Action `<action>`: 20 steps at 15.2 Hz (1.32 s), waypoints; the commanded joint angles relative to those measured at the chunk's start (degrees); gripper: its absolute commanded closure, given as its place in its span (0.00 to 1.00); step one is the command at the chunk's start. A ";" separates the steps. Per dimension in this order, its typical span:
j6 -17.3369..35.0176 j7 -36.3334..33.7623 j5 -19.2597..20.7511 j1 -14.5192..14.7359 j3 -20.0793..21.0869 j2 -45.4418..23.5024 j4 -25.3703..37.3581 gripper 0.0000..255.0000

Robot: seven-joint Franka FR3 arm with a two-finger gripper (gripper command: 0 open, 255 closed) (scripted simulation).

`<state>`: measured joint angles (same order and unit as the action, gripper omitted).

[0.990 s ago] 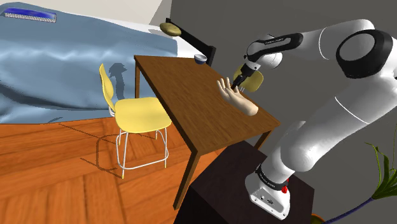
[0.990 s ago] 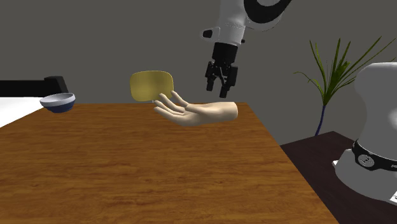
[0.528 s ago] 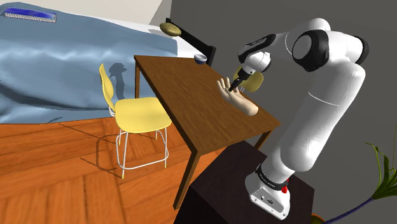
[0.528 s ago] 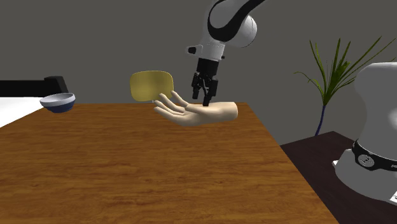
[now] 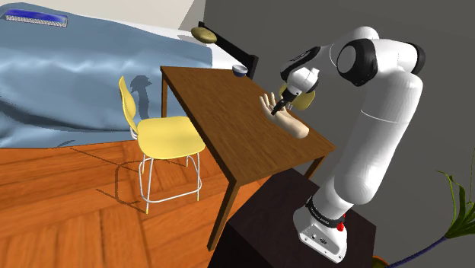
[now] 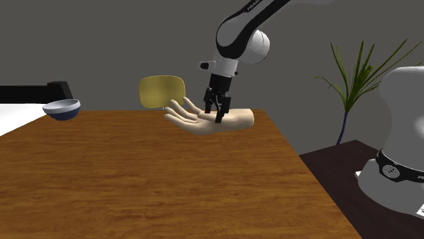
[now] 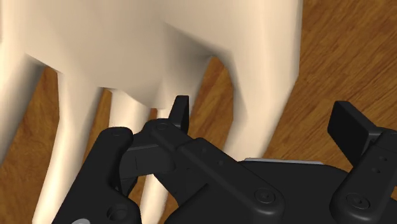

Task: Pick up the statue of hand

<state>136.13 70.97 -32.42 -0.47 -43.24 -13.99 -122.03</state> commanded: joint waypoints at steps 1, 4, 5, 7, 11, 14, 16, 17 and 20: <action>0.21 0.49 -0.56 -0.25 0.20 -0.44 0.03 0.00; 0.12 0.48 -0.60 -0.29 0.23 -0.54 0.18 1.00; 0.12 0.50 -0.61 -0.30 0.22 -0.54 0.19 1.00; 0.13 0.58 -0.65 -0.35 0.22 -0.57 0.17 1.00; 0.20 0.48 -0.56 -0.26 0.21 -0.44 0.04 1.00; -1.17 -1.42 1.83 0.53 -0.75 1.34 0.49 1.00; -2.12 -2.67 3.38 1.00 -1.31 2.49 0.86 1.00; -2.61 -3.28 4.15 1.22 -1.57 3.06 1.07 1.00; -4.13 -5.08 6.37 1.80 -2.24 4.72 1.79 1.00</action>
<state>132.47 66.47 -26.82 1.16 -45.23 -9.87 -120.56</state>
